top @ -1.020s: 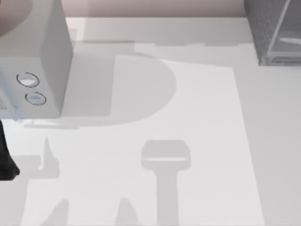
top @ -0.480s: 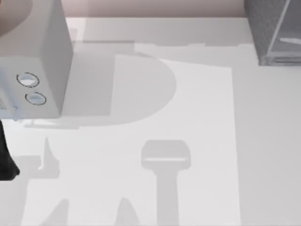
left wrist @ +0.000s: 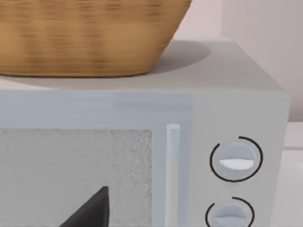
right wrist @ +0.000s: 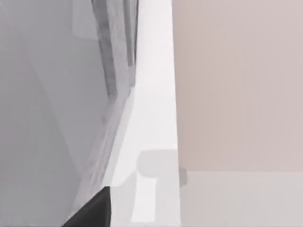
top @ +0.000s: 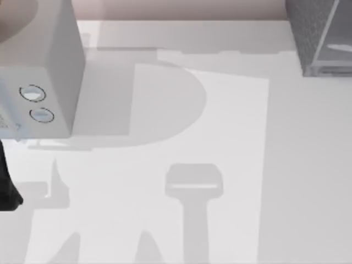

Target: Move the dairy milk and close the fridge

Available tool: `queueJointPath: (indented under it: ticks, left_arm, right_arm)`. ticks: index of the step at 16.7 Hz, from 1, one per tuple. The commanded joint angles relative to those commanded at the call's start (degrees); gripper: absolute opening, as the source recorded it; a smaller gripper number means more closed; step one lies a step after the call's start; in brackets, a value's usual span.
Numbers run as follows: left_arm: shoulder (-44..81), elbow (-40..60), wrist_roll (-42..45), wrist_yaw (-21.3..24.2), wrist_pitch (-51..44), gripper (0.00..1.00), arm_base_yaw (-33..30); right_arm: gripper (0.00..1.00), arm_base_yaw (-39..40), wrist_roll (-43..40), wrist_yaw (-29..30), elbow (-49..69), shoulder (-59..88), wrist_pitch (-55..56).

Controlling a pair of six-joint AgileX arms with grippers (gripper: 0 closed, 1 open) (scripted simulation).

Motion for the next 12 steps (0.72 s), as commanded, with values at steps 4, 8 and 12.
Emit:
queueJointPath:
  ticks: [4,8,12]
  left_arm:
    - [0.0,0.0,0.0,0.0,0.0,1.0,0.0]
    - [0.0,0.0,0.0,0.0,0.0,1.0,0.0]
    - [0.0,0.0,0.0,0.0,0.0,1.0,0.0]
  right_arm:
    - [1.0,-0.51,-0.09,-0.1,0.1,-0.19,0.03]
    - [1.0,3.06,3.29,3.82,-1.86,-0.49,1.71]
    - [1.0,13.15,12.14,14.4,-5.12,-3.19,6.17]
